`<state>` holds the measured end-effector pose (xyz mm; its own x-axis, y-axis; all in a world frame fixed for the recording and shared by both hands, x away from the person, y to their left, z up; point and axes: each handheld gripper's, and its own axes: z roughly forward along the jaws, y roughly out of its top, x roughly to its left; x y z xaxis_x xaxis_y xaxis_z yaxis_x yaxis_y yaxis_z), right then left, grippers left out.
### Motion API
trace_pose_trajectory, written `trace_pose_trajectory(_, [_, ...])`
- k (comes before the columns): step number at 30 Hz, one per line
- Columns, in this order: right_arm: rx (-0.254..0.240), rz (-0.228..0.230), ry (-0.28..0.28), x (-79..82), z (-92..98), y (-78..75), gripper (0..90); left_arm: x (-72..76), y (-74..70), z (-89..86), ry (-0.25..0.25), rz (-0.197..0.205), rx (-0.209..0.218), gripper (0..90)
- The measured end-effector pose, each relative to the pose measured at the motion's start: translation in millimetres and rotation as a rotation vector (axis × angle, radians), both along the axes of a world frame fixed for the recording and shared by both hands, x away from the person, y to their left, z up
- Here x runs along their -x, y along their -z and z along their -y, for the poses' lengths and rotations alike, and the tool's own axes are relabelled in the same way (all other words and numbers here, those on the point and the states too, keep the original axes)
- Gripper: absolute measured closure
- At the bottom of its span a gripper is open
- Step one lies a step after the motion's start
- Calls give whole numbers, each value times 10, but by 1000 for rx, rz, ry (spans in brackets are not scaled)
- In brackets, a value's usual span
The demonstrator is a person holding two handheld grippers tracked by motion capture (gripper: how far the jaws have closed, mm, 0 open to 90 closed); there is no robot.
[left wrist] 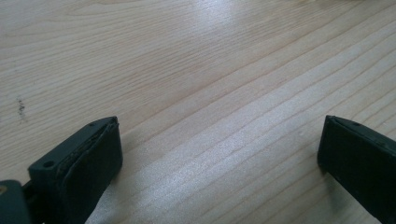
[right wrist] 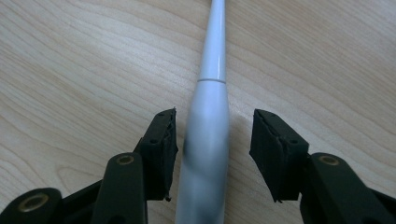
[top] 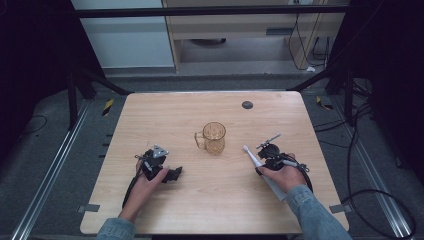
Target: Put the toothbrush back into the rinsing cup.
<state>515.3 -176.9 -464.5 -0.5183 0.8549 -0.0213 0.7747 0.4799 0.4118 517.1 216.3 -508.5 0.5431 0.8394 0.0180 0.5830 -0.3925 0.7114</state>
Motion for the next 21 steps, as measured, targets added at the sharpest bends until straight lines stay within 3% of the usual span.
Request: trace_pose_trajectory(21, [11, -47, 2, -35, -20, 72, 585, 0, 0, 0, 0, 0, 0, 0])
